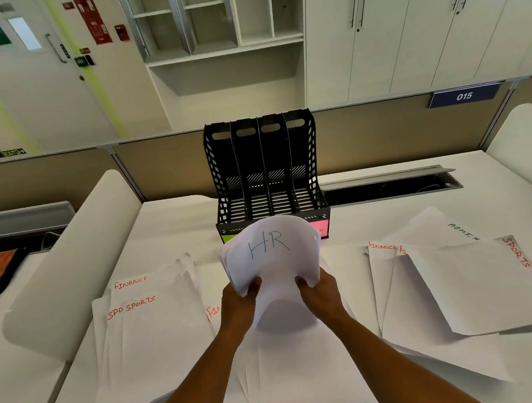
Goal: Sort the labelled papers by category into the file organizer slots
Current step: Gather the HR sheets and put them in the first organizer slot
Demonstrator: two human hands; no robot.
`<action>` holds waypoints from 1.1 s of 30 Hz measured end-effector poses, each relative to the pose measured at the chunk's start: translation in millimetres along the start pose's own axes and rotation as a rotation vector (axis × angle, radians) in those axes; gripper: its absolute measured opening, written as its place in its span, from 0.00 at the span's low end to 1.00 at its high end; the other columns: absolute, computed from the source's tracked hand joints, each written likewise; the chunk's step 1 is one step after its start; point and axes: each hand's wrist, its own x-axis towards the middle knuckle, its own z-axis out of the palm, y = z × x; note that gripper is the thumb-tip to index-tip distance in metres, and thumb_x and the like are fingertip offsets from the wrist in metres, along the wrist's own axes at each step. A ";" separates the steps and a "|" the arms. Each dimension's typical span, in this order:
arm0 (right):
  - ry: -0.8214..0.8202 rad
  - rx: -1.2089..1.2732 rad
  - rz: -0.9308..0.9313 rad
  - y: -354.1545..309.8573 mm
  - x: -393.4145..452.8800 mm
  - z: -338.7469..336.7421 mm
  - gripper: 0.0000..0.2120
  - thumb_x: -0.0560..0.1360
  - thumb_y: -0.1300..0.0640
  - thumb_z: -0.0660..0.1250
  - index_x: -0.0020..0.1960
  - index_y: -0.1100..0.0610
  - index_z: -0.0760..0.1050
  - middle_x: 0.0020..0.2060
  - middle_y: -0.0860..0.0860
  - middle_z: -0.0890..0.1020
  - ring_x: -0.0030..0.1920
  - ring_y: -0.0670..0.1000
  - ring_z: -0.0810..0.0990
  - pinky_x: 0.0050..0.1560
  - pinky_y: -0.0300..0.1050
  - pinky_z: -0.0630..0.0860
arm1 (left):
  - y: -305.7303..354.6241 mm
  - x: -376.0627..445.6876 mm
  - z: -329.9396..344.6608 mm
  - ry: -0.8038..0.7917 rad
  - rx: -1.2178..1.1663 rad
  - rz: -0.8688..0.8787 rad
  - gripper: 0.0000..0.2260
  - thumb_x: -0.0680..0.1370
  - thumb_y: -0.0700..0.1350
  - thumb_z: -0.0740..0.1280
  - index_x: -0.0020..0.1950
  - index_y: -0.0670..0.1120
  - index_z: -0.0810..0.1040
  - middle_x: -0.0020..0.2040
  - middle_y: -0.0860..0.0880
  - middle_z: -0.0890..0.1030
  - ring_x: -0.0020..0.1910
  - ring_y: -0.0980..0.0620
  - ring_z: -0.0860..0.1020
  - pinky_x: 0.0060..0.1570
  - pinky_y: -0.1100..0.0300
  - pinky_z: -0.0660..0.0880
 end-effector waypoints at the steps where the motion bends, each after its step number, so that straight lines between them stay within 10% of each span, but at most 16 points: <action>1: 0.012 -0.004 -0.021 -1.1 1.1 -1.7 0.14 0.75 0.54 0.69 0.60 0.54 0.75 0.52 0.53 0.82 0.50 0.54 0.80 0.53 0.51 0.79 | -0.7 1.4 -0.8 0.005 -0.010 -0.014 0.08 0.77 0.44 0.68 0.56 0.47 0.76 0.50 0.45 0.81 0.50 0.42 0.81 0.52 0.53 0.78; 11: 0.150 -0.275 -0.240 -37.2 28.6 -13.8 0.11 0.76 0.51 0.66 0.52 0.58 0.80 0.43 0.53 0.84 0.39 0.50 0.78 0.39 0.39 0.74 | 13.3 31.2 -9.3 0.102 0.061 0.001 0.20 0.77 0.50 0.68 0.67 0.43 0.74 0.60 0.42 0.79 0.58 0.41 0.78 0.58 0.49 0.77; 18: 0.281 -0.092 -0.243 -86.1 49.0 -17.6 0.09 0.74 0.57 0.67 0.36 0.57 0.77 0.32 0.52 0.80 0.33 0.52 0.80 0.39 0.52 0.83 | 16.4 62.2 -28.7 0.217 0.102 0.039 0.20 0.75 0.46 0.72 0.65 0.50 0.72 0.61 0.49 0.79 0.60 0.49 0.77 0.55 0.58 0.73; 33: 0.390 -0.094 -0.409 -154.0 81.8 26.2 0.07 0.72 0.57 0.64 0.36 0.57 0.70 0.30 0.51 0.77 0.32 0.52 0.77 0.30 0.49 0.76 | -53.7 59.4 -12.5 -0.373 0.651 -0.184 0.20 0.66 0.61 0.75 0.51 0.55 0.76 0.54 0.53 0.80 0.47 0.57 0.77 0.41 0.70 0.73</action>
